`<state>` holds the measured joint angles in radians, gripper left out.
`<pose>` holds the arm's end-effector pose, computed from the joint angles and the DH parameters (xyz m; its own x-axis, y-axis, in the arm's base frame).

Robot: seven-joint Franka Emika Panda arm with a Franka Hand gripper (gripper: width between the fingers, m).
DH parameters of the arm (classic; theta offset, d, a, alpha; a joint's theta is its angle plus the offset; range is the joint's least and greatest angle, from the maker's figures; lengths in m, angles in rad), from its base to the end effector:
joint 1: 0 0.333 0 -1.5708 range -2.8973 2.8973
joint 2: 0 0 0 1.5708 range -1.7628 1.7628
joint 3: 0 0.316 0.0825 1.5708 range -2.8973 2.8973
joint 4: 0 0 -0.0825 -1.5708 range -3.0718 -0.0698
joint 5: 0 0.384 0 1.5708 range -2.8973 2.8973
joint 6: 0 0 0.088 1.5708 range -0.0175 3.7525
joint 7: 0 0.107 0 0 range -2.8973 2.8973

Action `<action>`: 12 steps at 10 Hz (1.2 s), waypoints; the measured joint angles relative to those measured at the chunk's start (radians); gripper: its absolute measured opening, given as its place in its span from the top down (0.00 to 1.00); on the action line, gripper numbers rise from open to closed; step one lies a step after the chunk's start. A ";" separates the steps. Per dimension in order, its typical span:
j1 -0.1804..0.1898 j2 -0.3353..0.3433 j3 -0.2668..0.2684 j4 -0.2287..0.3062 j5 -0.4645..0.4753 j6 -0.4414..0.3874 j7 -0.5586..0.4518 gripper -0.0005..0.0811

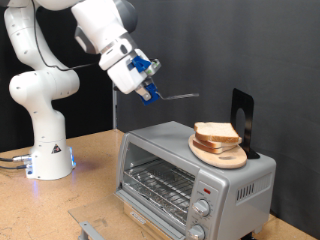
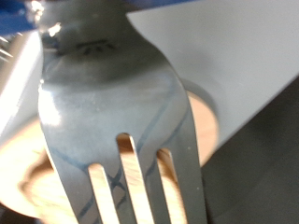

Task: Make a piece of toast with the oven

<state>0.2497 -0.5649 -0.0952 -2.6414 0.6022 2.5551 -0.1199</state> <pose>0.3997 0.0530 0.4722 0.8979 -0.2413 0.3682 -0.0299 -0.8679 -0.4958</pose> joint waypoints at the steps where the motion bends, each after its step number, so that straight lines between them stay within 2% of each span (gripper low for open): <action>1: -0.032 -0.005 -0.016 -0.002 -0.022 -0.012 0.000 0.56; 3: -0.077 -0.005 -0.037 -0.013 -0.067 -0.028 -0.025 0.56; 4: -0.083 -0.005 -0.046 -0.021 -0.082 -0.046 -0.052 0.56; 7: -0.077 -0.007 -0.054 -0.043 -0.080 -0.079 -0.114 0.56; 12: -0.063 -0.016 -0.053 -0.059 -0.057 -0.064 -0.117 0.57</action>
<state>0.1862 -0.5813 -0.1480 -2.7000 0.5451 2.4911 -0.2373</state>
